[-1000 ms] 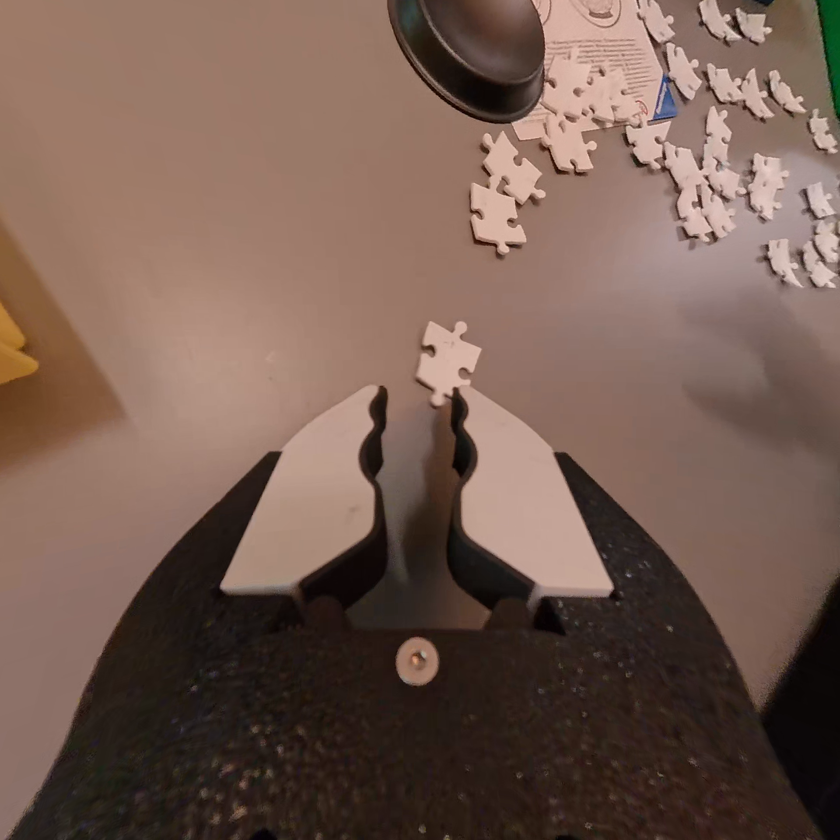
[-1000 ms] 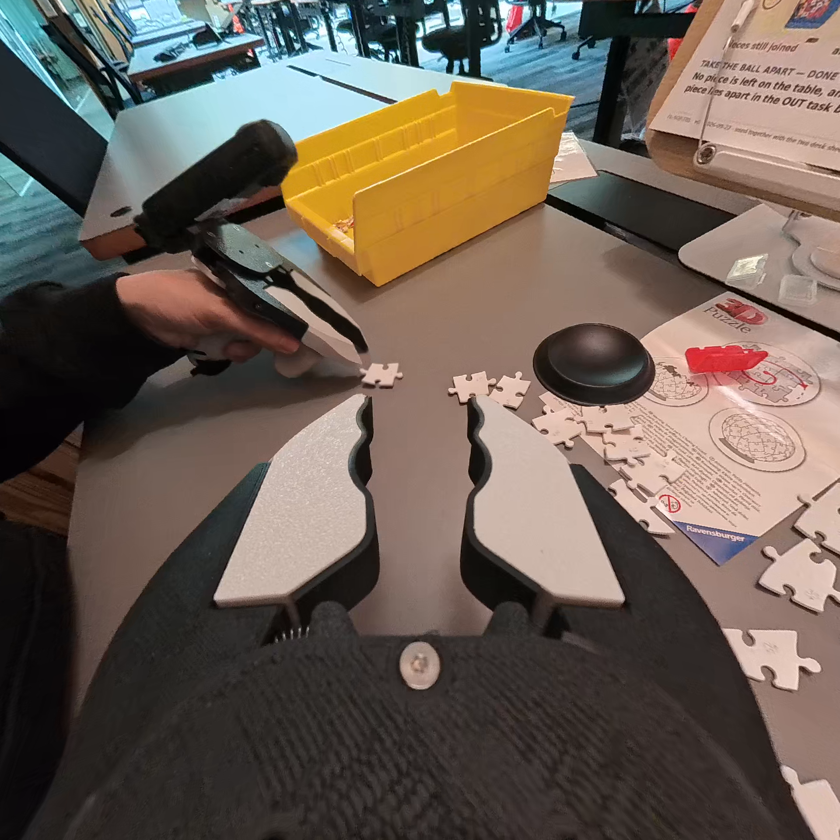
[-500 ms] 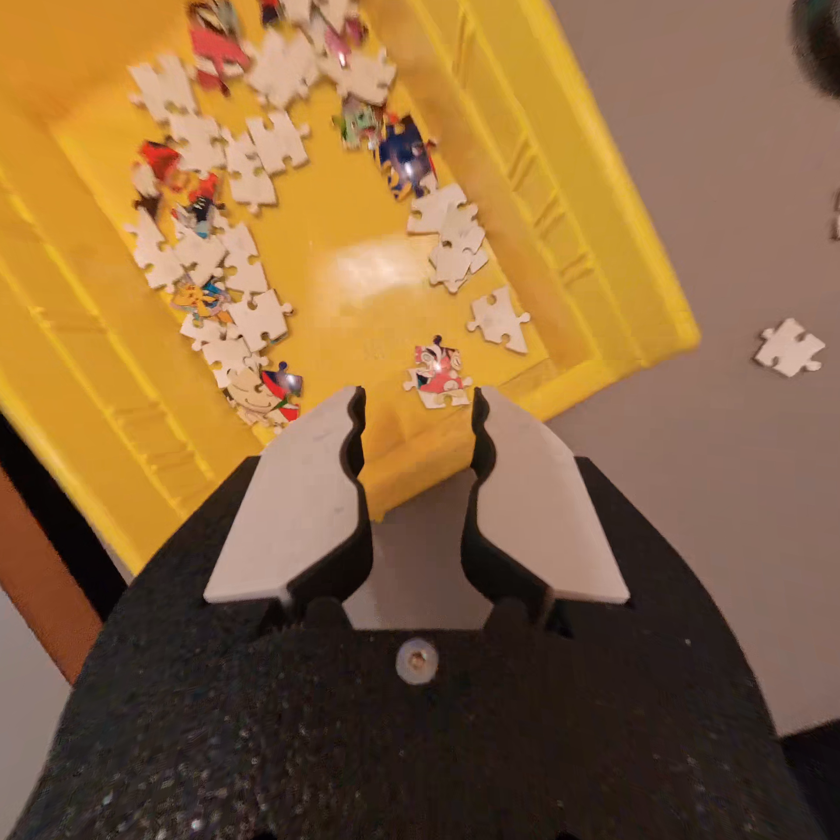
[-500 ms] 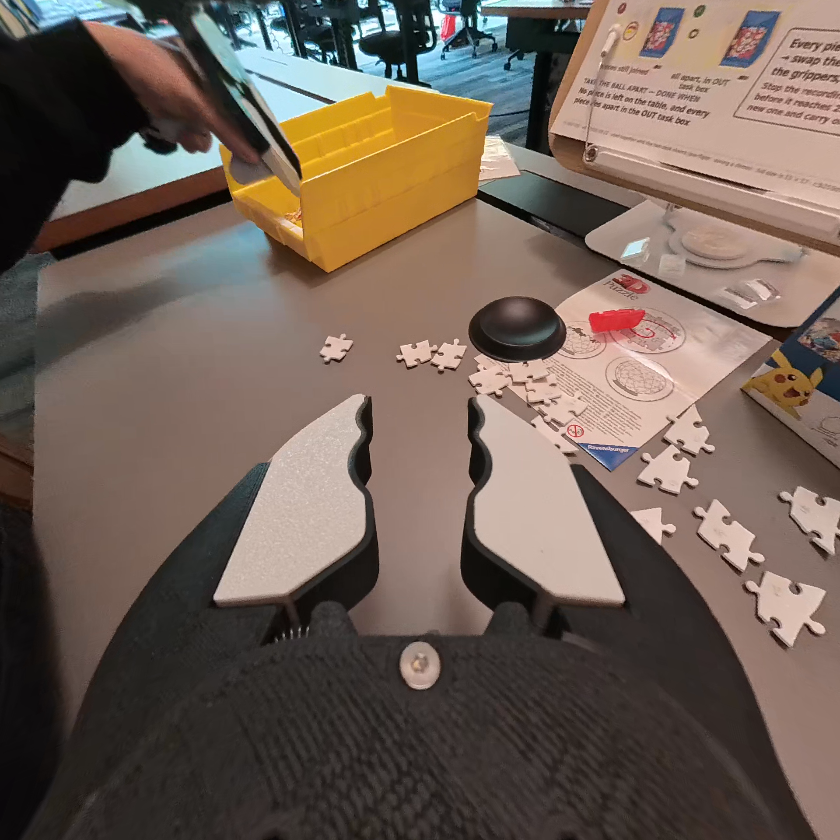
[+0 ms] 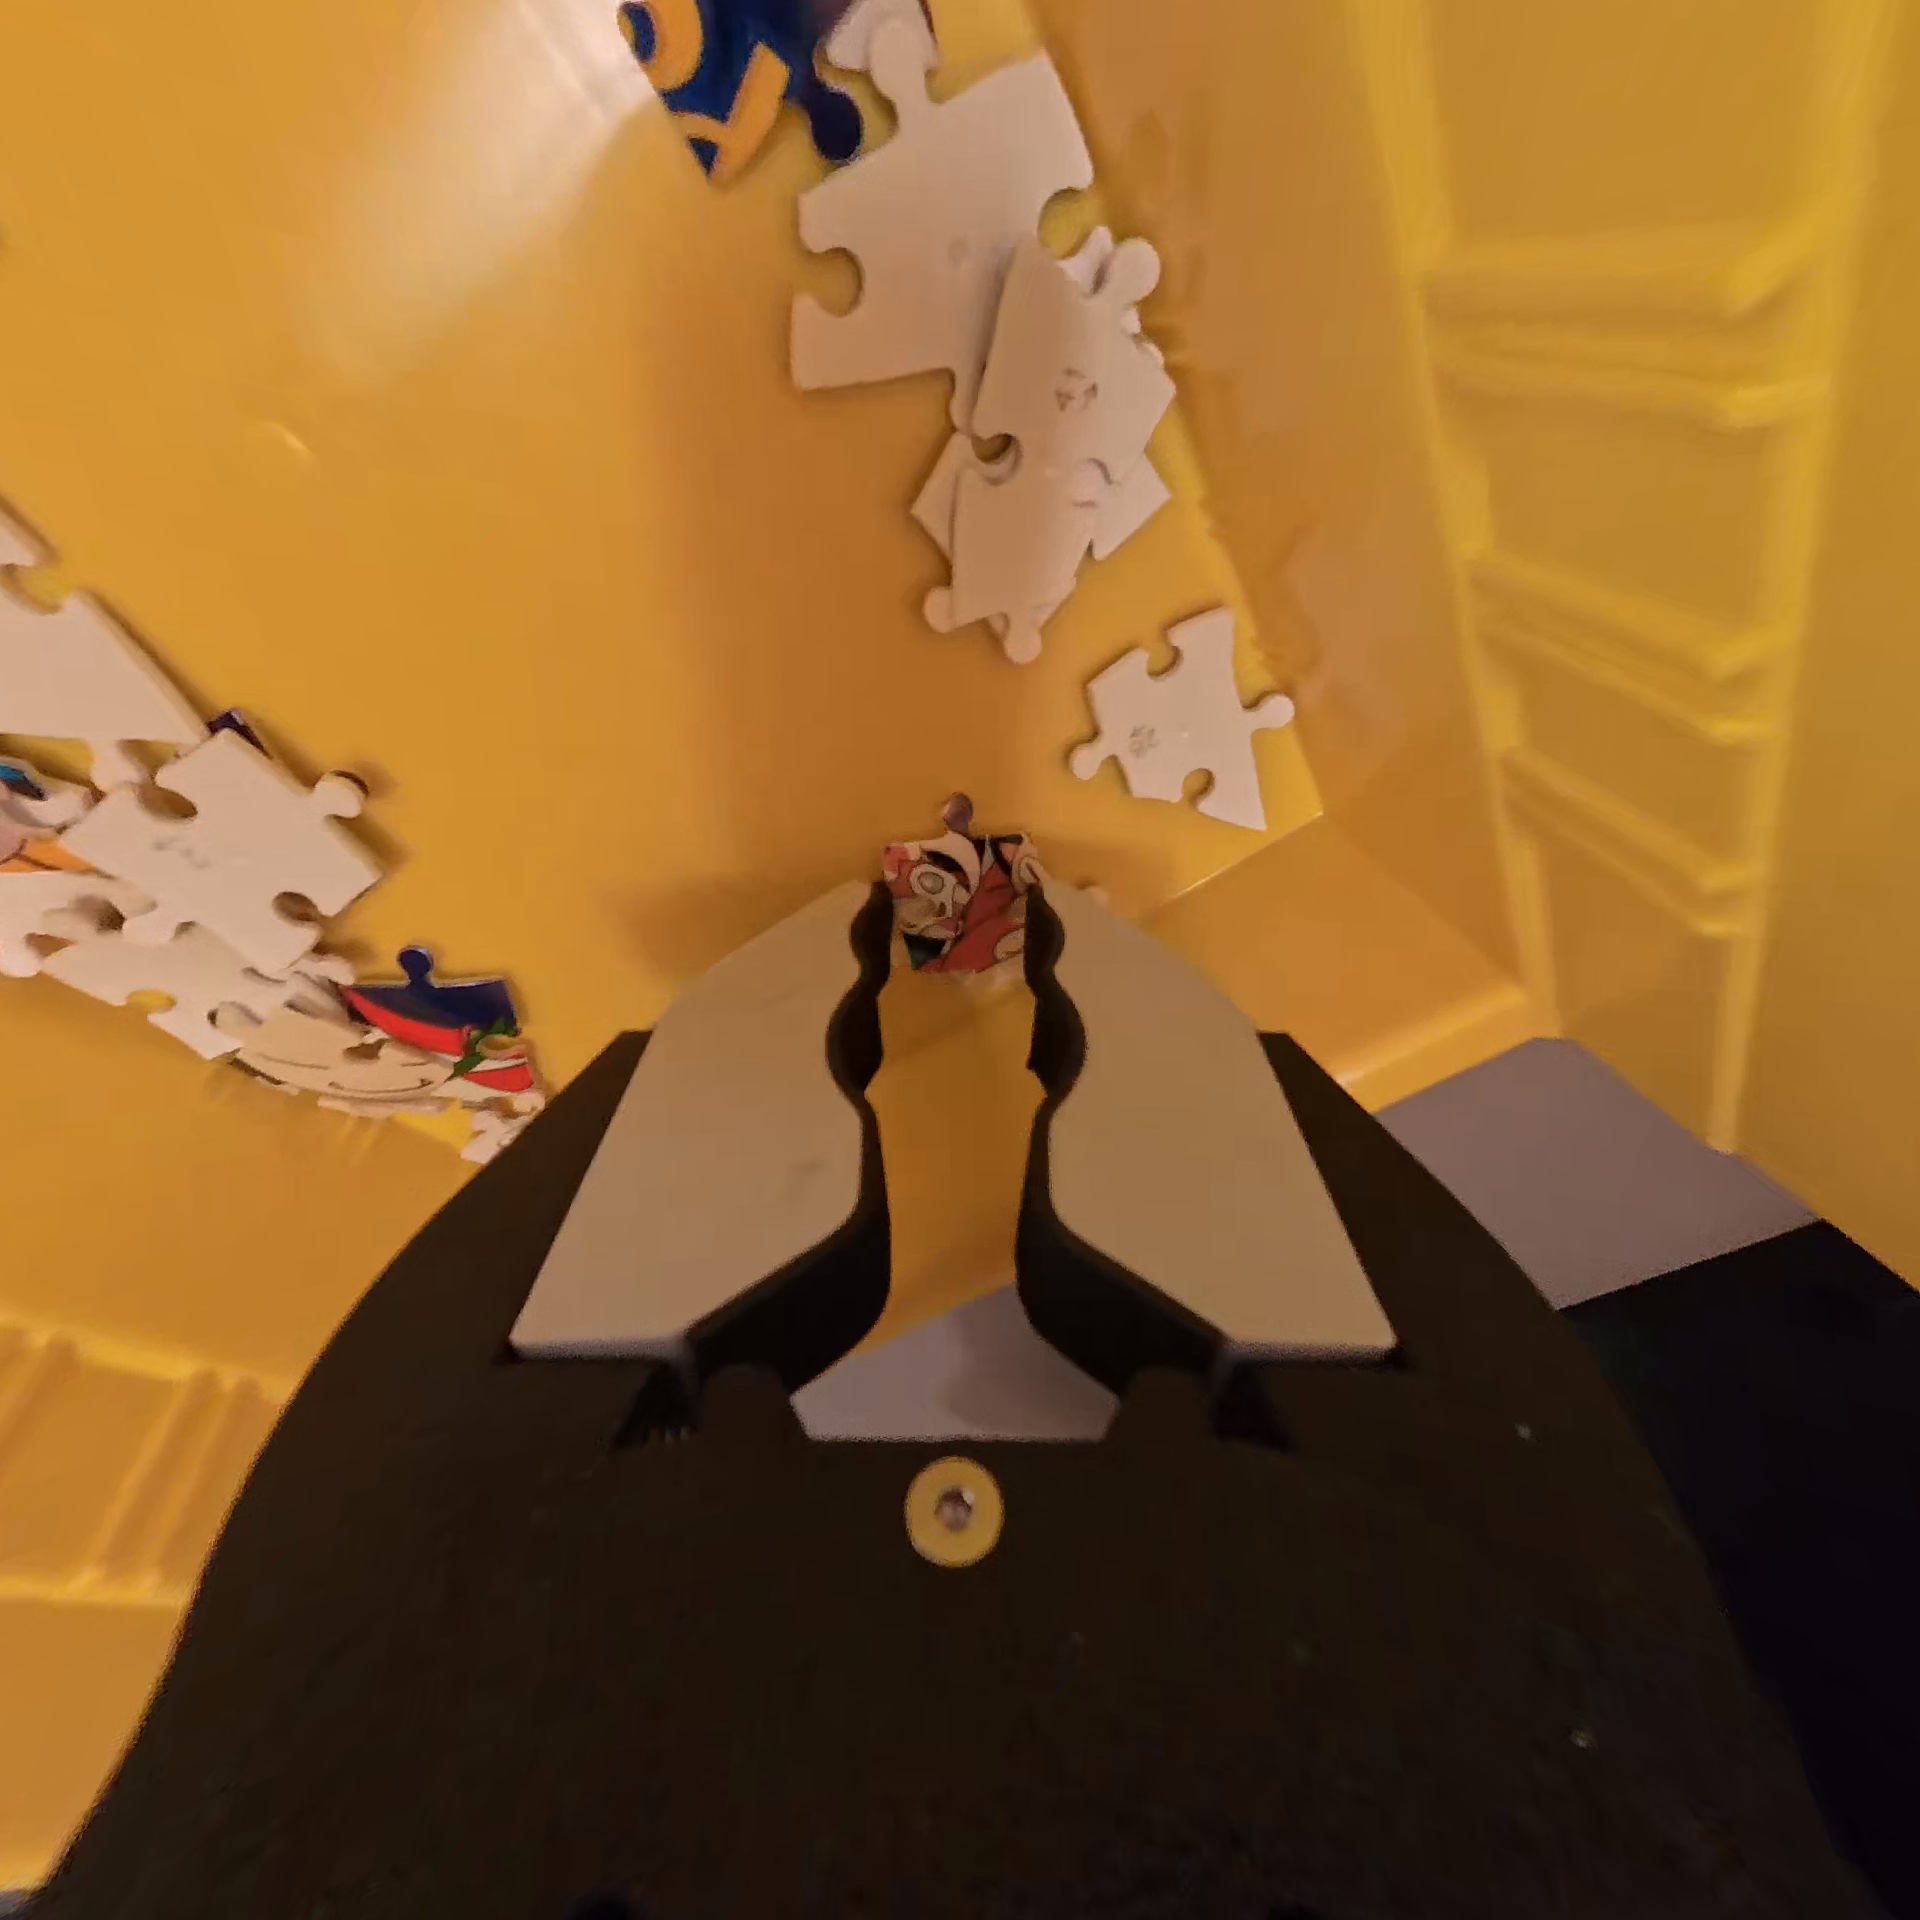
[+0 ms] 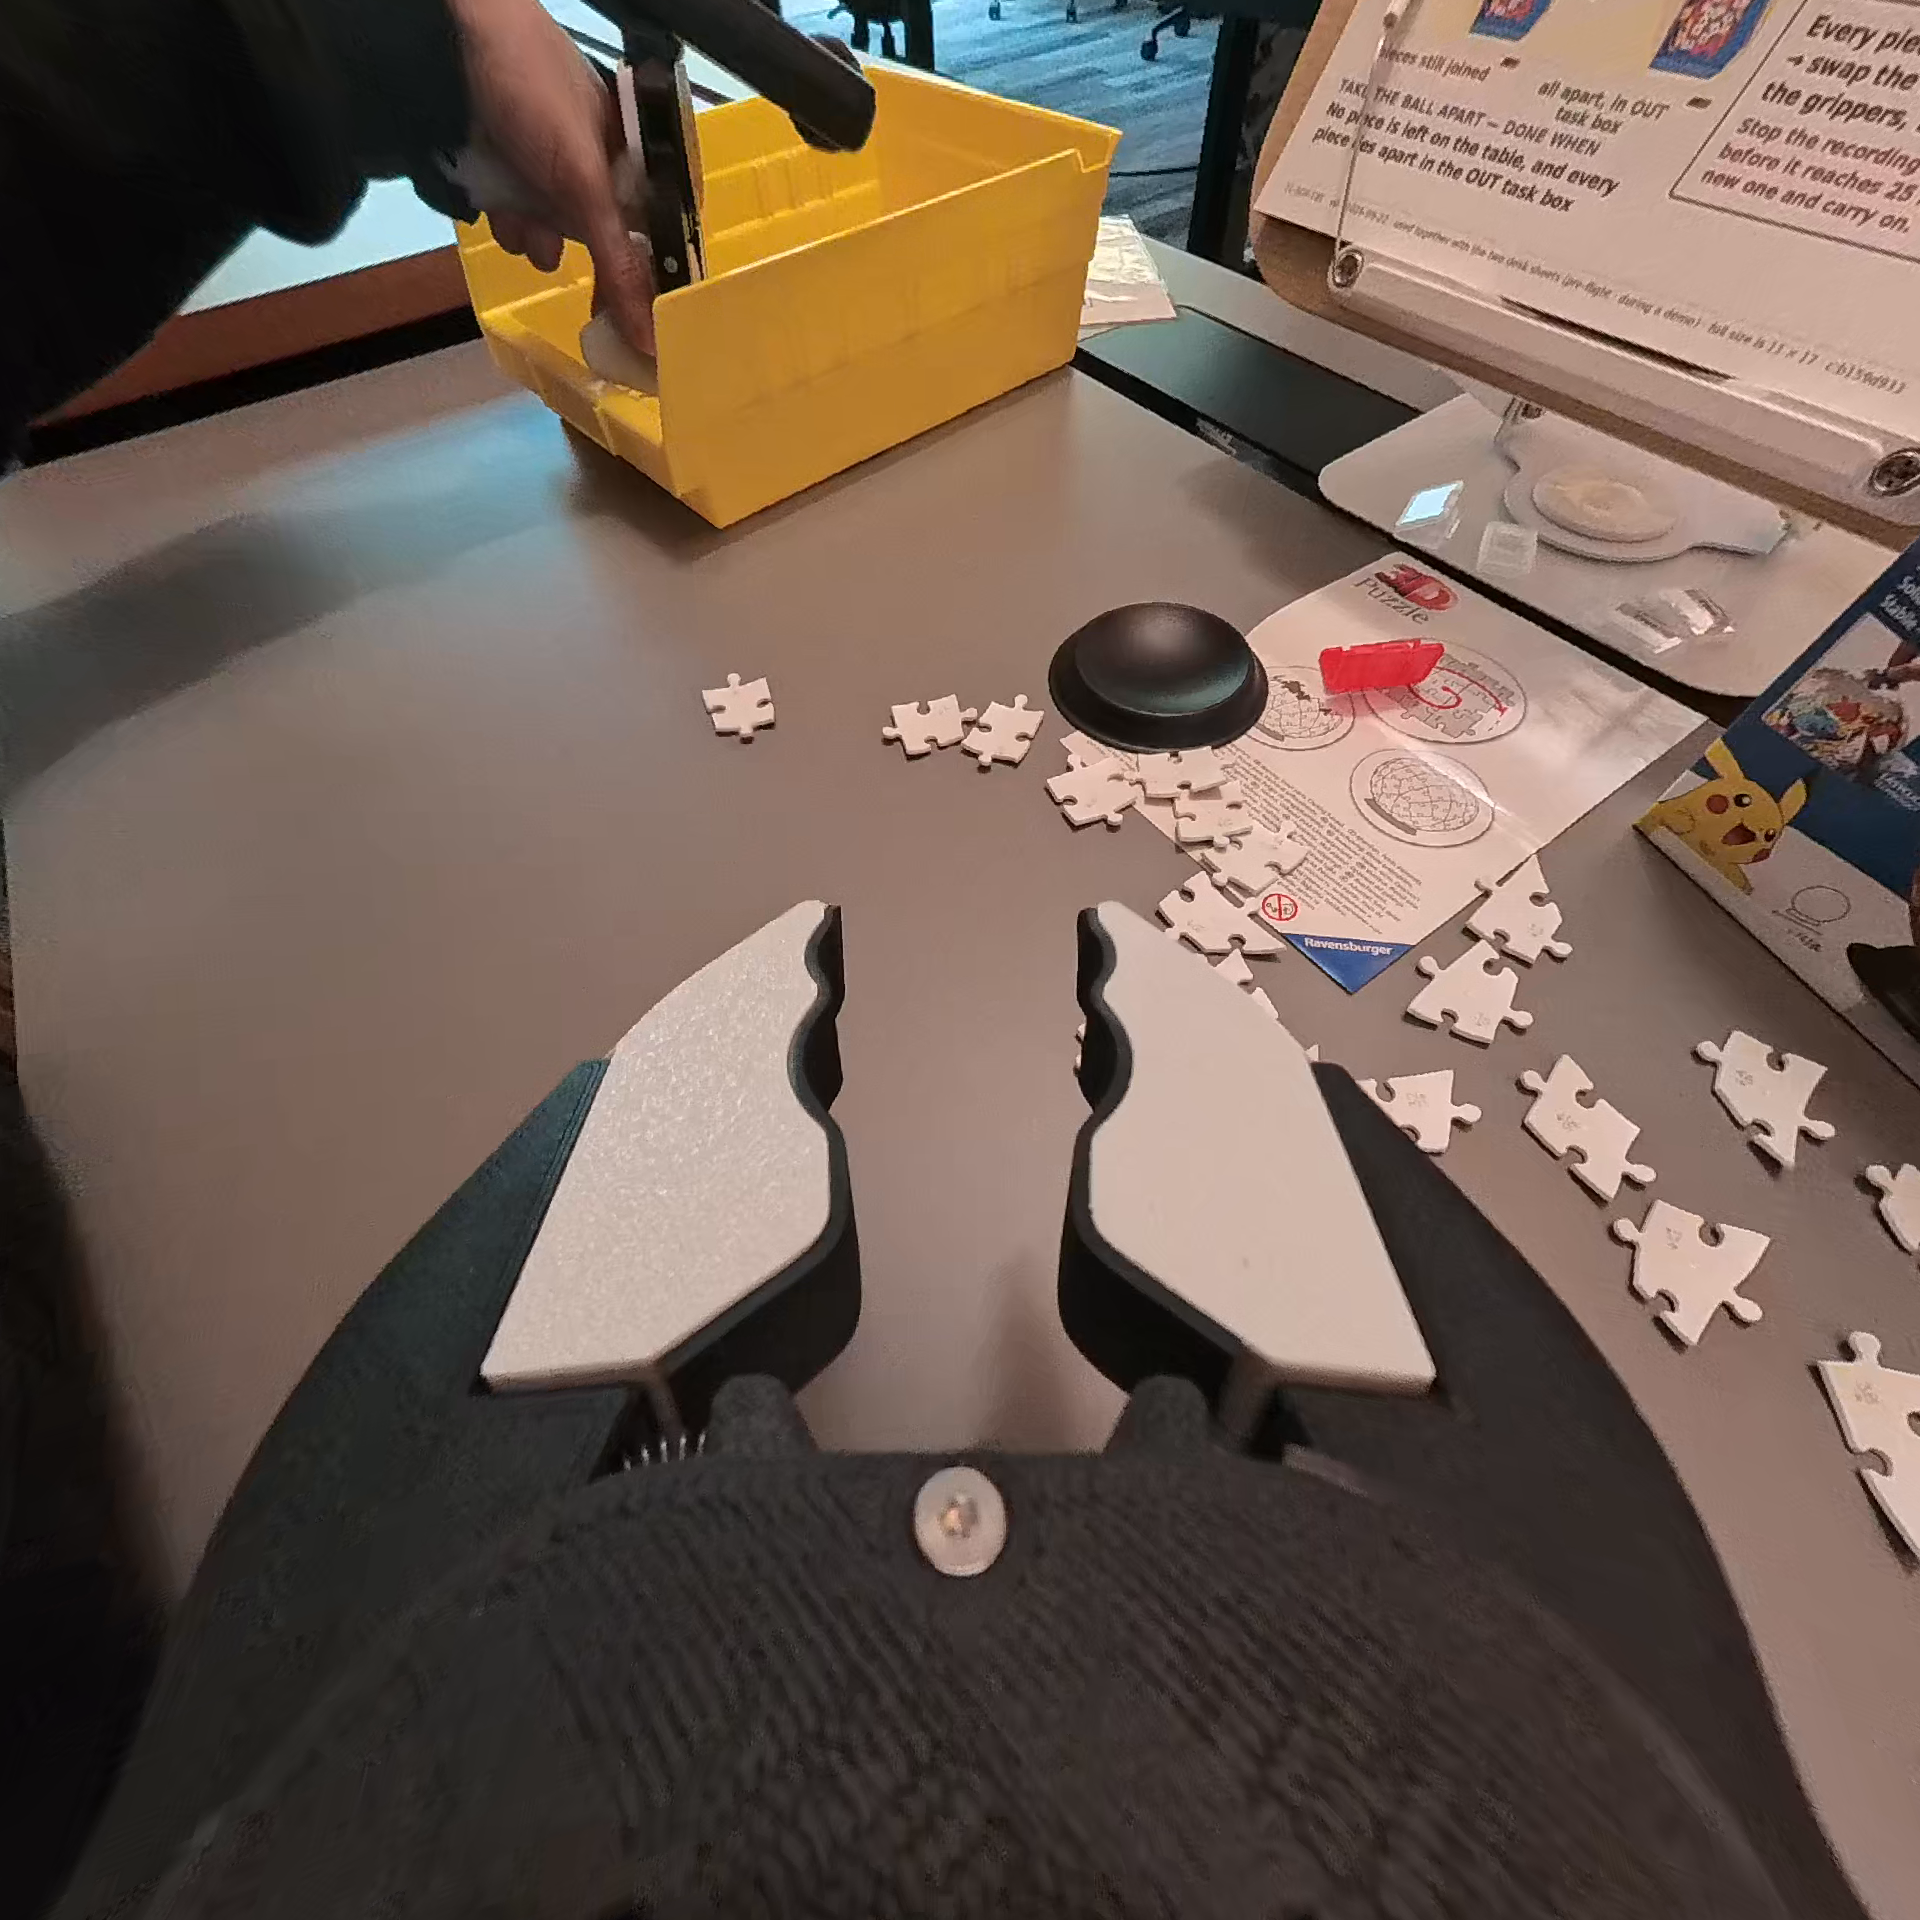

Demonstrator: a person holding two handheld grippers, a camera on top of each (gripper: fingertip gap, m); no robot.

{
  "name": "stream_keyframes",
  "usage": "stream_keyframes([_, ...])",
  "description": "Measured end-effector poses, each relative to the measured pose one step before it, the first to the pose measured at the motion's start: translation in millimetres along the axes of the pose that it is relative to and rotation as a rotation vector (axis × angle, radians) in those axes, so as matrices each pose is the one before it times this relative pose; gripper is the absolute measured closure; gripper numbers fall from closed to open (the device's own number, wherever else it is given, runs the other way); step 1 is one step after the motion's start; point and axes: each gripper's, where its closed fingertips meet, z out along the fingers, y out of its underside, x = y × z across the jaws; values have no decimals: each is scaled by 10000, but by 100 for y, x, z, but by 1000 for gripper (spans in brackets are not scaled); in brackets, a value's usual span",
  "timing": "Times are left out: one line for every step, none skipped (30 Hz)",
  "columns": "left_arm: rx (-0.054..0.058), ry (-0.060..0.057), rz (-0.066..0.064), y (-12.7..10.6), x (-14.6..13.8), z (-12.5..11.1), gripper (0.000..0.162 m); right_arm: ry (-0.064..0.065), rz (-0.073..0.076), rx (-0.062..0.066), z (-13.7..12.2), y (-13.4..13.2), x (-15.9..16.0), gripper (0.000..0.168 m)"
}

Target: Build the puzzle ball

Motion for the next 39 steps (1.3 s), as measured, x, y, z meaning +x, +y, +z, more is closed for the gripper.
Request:
stream_keyframes([116,-11,39,-35,-67,-111,141,-24,-10,17,29,-63,-24,125])
stream_keyframes([190,-11,57,-58,-71,-234,144,-15,-19,-8,23,-2,-5,125])
stream_keyframes([301,39,99,-129,10,-370,149,8,-13,-28,24,49,31,125])
stream_keyframes([402,132,106,-204,141,-477,153,10,-2,-22,39,57,36,125])
stream_keyframes([437,183,79,-229,201,-533,157,-16,6,4,55,35,11,125])
stream_keyframes([371,106,43,-158,70,-472,161,-21,23,12,72,29,20,125])
stream_keyframes([221,-12,85,3,-86,-304,161,-14,33,3,95,28,23,125])
stream_keyframes([96,-67,153,135,-109,-140,161,-21,17,9,88,3,16,125])
stream_keyframes([30,-123,142,194,-179,-46,160,-17,1,14,84,2,3,125])
stream_keyframes([9,-199,124,148,-298,-13,157,-15,-2,7,90,-5,-8,125])
stream_keyframes([30,-255,135,70,-386,-9,150,-21,7,-1,84,6,-21,125])
stream_keyframes([113,-240,111,-77,-379,-22,160,-39,8,-5,53,-7,-72,125])
stream_keyframes([173,-116,28,-204,-185,-36,162,-40,-12,-7,45,0,-88,125])
stream_keyframes([150,23,-37,-197,43,-38,162,-8,-35,-29,-4,45,-51,125])
stream_keyframes([124,8,-72,-202,46,-20,161,34,-40,-42,-42,63,25,125])
stream_keyframes([-2,-52,-97,-77,-58,66,145,49,-31,-21,-81,48,64,125])
stream_keyframes([-238,-46,-53,236,-78,198,125,42,2,7,-87,12,58,125])
stream_keyframes([-395,-64,52,449,-76,308,120,20,41,32,-92,-35,58,125])
stream_keyframes([-375,-128,128,378,-102,401,119,-10,50,50,-68,-53,1,125])
stream_keyframes([-307,-151,113,255,-116,456,119,-7,40,37,-48,-38,3,125])
stream_keyframes([-276,-43,8,150,-1,398,120,10,25,3,-18,16,14,125])
stream_keyframes([-113,82,-150,-84,86,200,122,0,-5,-17,-13,35,-16,125])
stream_keyframes([102,53,-177,-353,-5,56,126,-4,-29,-22,3,35,-41,125])
stream_keyframes([79,13,-60,-275,-45,98,132,5,-30,-24,-1,27,-19,125])
stream_keyframes([14,93,-46,-127,38,132,145,5,-21,-13,-15,11,-20,125])
stream_keyframes([39,128,-52,-133,60,55,148,-9,-9,10,-4,-18,-35,125])
stream_keyframes([76,74,-57,-127,-19,-2,151,-5,8,28,-13,-32,-14,125])
stream_keyframes([62,55,-33,-72,-41,-11,153,-6,21,24,6,-16,-7,125])
stream_keyframes([104,13,-1,-88,-68,3,155,-12,26,0,6,29,-20,125])
stream_keyframes([137,0,45,-105,-48,12,162,-11,15,-2,9,19,-14,125])
stream_keyframes([116,24,68,-58,20,21,162,-2,-4,19,9,-22,-19,125])
stream_keyframes([62,30,68,30,39,3,162,-5,-9,17,25,-27,-24,125])
stream_keyframes([27,7,73,80,36,0,162,-17,-5,-3,32,1,-48,125])
stream_keyframes([40,-63,71,66,-28,-19,162,-17,-4,-17,31,16,-52,125])
stream_keyframes([59,-157,30,30,-177,-63,162,-14,-24,-16,8,5,-61,125])
stream_keyframes([116,-194,-47,-59,-275,-174,162,3,-36,-9,-7,4,-33,125])
stream_keyframes([198,-103,-149,-201,-235,-284,150,15,-29,-14,-32,20,4,125])
stream_keyframes([205,43,-222,-242,-88,-353,135,25,-16,-11,-46,22,23,125])
stream_keyframes([129,117,-215,-166,1,-377,127,31,-5,4,-69,6,53,125])
